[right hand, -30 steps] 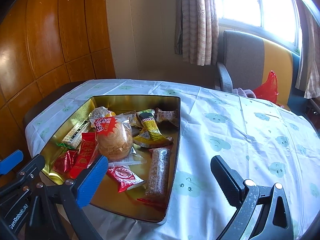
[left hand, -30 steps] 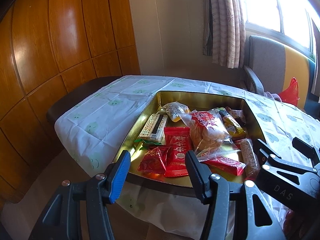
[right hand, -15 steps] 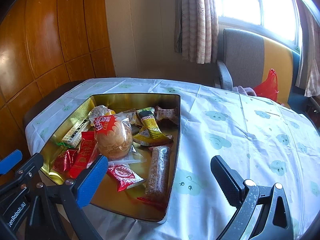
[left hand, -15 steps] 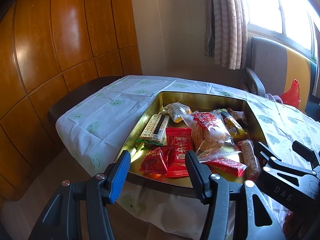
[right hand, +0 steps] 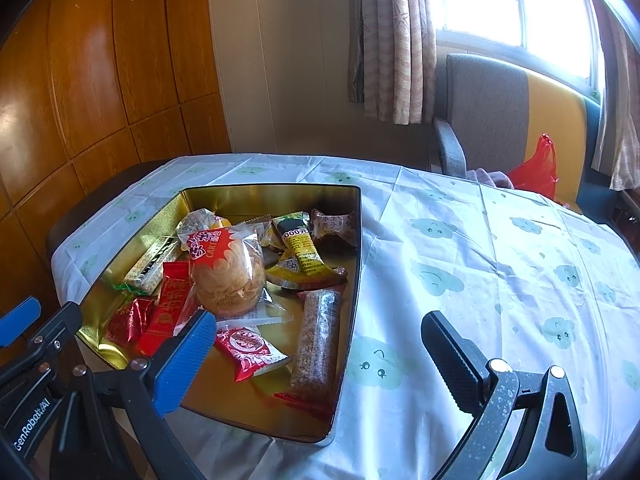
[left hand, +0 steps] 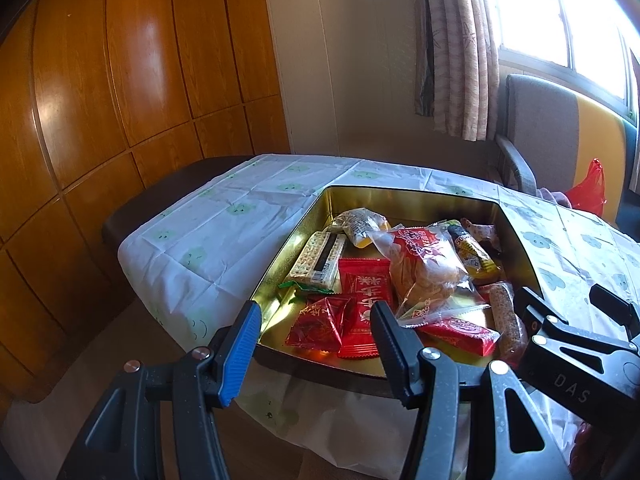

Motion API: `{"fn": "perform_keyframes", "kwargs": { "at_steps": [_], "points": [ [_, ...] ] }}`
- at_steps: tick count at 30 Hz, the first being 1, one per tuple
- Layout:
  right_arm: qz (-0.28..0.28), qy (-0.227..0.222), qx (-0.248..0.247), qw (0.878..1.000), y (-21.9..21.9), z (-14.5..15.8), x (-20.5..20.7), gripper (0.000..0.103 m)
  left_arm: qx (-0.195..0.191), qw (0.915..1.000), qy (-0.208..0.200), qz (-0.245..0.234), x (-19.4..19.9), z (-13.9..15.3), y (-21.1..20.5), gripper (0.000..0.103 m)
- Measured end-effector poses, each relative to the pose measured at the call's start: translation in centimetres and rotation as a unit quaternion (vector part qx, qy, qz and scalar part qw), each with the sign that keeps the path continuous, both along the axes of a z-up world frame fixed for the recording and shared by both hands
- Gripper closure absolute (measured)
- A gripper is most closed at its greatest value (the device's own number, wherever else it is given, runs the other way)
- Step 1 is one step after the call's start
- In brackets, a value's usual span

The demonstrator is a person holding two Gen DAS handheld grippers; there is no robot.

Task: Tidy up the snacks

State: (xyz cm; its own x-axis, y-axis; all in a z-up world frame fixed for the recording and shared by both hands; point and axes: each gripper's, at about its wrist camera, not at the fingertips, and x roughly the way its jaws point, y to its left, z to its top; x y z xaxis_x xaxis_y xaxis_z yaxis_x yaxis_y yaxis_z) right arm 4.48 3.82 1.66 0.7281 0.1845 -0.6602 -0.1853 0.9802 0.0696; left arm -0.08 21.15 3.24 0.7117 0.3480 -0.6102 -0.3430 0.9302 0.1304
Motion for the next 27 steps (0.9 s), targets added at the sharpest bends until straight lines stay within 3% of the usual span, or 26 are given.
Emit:
{"fn": "perform_keyframes", "kwargs": {
  "at_steps": [27],
  "points": [
    [-0.003,0.003,0.005,1.0,-0.25,-0.08,0.06,0.0,-0.003,1.0,0.004,0.002,0.08,-0.27,-0.01,0.045]
  ]
}}
